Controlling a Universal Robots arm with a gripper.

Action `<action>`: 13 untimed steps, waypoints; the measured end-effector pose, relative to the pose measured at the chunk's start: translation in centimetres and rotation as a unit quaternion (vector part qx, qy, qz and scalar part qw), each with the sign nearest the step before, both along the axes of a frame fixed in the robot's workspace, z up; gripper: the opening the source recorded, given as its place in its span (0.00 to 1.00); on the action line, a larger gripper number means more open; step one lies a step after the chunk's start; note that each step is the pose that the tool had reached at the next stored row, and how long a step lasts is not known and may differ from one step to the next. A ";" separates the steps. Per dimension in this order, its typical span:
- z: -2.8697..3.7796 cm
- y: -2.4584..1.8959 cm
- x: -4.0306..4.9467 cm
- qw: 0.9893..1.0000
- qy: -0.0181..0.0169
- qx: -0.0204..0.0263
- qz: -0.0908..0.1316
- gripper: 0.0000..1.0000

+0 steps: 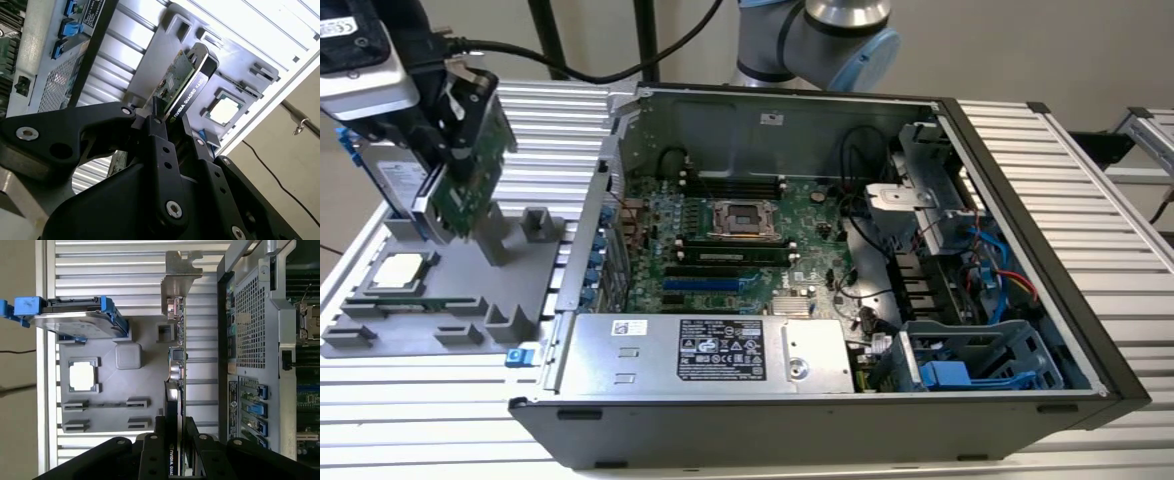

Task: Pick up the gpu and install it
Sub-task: 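Pick up the gpu and move the gpu toward the slot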

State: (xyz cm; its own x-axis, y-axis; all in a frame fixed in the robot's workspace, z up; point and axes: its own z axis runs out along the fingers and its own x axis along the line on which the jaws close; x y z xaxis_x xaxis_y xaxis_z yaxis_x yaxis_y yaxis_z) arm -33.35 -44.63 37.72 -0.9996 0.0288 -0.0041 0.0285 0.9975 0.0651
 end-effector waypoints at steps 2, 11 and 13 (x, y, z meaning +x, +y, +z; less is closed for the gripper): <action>0.24 0.00 0.00 1.000 0.000 0.000 0.000 0.00; 1.33 0.00 0.00 1.000 0.000 0.000 0.000 0.00; 1.56 0.00 0.00 1.000 0.000 0.000 0.000 0.00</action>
State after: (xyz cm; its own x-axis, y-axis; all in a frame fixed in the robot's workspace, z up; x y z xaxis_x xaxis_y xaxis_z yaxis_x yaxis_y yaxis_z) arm -33.36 -44.63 39.27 -0.9996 0.0288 -0.0042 0.0285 0.9975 0.0652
